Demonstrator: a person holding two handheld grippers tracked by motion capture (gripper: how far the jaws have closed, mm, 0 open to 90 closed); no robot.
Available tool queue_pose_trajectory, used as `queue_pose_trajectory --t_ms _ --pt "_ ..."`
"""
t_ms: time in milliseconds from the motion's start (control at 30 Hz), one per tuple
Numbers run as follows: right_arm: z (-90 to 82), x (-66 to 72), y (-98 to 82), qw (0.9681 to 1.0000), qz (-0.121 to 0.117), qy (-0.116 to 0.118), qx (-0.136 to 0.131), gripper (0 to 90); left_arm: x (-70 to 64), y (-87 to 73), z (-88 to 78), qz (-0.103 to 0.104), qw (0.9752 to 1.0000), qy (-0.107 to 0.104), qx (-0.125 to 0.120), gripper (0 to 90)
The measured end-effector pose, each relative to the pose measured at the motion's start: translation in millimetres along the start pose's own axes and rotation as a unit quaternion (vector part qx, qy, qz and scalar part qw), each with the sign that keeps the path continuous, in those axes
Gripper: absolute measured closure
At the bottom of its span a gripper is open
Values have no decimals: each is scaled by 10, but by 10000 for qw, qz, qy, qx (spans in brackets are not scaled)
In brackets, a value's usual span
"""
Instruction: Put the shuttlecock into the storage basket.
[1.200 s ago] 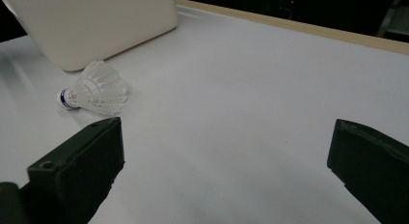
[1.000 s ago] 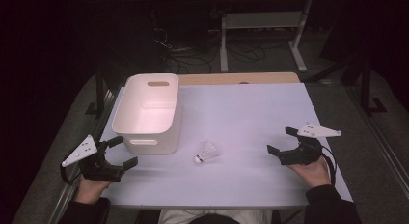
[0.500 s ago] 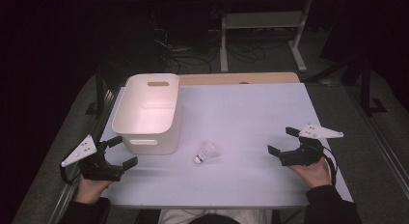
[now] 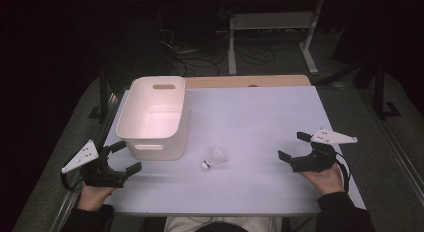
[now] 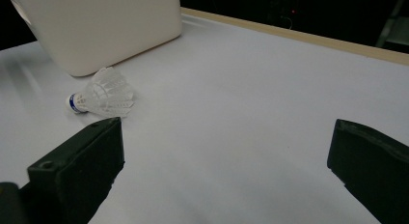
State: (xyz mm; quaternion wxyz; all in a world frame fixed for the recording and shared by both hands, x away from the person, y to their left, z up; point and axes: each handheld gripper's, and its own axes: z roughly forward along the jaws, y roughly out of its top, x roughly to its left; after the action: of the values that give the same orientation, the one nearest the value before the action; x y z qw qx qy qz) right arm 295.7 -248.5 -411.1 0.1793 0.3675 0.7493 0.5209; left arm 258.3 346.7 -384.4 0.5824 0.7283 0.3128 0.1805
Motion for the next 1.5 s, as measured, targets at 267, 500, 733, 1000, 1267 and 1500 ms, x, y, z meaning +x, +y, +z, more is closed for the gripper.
queue_pose_trajectory --t_ms 267,500,733,1000,1267,1500 --pt "4 1 2 10000 -21 13 -3 0 -2 71 -50 52 10000 30 -48 0" --pt "10 -1 3 10000 -25 18 4 0 -4 131 -115 73 9999 64 -99 0" --pt "13 0 4 10000 -28 26 2 0 -8 220 -155 80 9999 82 -68 0" --pt "10 -1 4 10000 -24 28 -6 0 -7 341 -160 89 9999 117 -35 0" --pt "9 0 3 10000 -25 42 1 0 2 403 -128 101 9998 148 -7 0" --pt "9 0 3 10000 -21 47 0 0 -26 526 -66 239 9995 169 75 0"
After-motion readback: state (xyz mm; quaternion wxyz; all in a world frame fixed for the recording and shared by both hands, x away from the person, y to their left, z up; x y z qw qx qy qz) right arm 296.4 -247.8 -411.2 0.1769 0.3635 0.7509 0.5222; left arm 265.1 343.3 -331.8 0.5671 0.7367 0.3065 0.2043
